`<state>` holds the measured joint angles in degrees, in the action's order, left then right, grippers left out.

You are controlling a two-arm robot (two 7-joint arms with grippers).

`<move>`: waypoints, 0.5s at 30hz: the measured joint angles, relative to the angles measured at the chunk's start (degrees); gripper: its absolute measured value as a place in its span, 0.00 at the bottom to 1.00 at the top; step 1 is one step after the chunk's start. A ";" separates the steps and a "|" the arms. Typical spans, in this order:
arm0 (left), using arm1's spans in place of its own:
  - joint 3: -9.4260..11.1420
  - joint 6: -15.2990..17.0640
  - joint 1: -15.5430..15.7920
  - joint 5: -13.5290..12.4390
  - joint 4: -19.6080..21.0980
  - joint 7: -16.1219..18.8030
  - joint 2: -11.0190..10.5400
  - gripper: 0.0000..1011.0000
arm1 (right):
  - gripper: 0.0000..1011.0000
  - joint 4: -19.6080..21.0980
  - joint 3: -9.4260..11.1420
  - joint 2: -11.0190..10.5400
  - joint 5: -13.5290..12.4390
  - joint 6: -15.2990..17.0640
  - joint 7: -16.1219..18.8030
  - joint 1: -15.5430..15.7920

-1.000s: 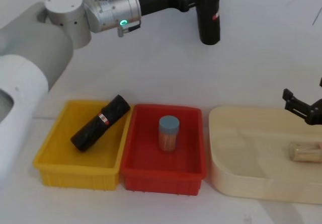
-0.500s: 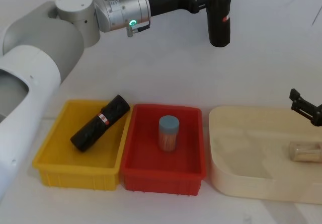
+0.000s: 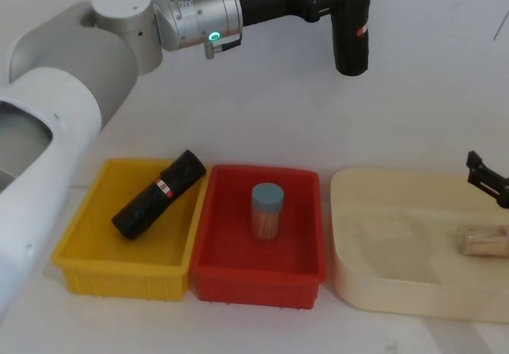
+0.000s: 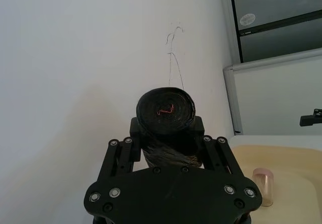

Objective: Pick up the garbage bag with the one hand and transfer it to the other hand.

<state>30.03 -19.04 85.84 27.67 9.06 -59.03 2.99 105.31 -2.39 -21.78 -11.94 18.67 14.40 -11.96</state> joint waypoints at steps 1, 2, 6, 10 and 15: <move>0.01 -0.06 0.08 0.01 -0.13 -0.04 0.06 0.55 | 0.99 -0.12 -0.05 0.02 0.13 0.13 -0.20 -0.01; 0.01 -0.08 0.09 0.02 -0.18 -0.05 0.09 0.55 | 0.99 -0.30 -0.12 0.05 0.25 0.25 -0.32 -0.01; 0.03 -0.15 0.21 0.04 -0.42 -0.13 0.18 0.55 | 0.99 -1.02 -0.38 0.13 0.90 0.77 -0.87 -0.10; 0.06 -0.24 0.29 0.06 -0.62 -0.19 0.27 0.55 | 0.99 -1.67 -0.71 0.26 1.53 1.11 -1.22 -0.20; 0.08 -0.29 0.36 0.09 -0.74 -0.23 0.32 0.55 | 0.99 -2.02 -0.93 0.39 1.94 1.20 -1.33 -0.29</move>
<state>30.11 -19.32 86.19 27.76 8.32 -59.26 3.30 103.28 -3.32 -21.38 -10.00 19.87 13.06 -12.25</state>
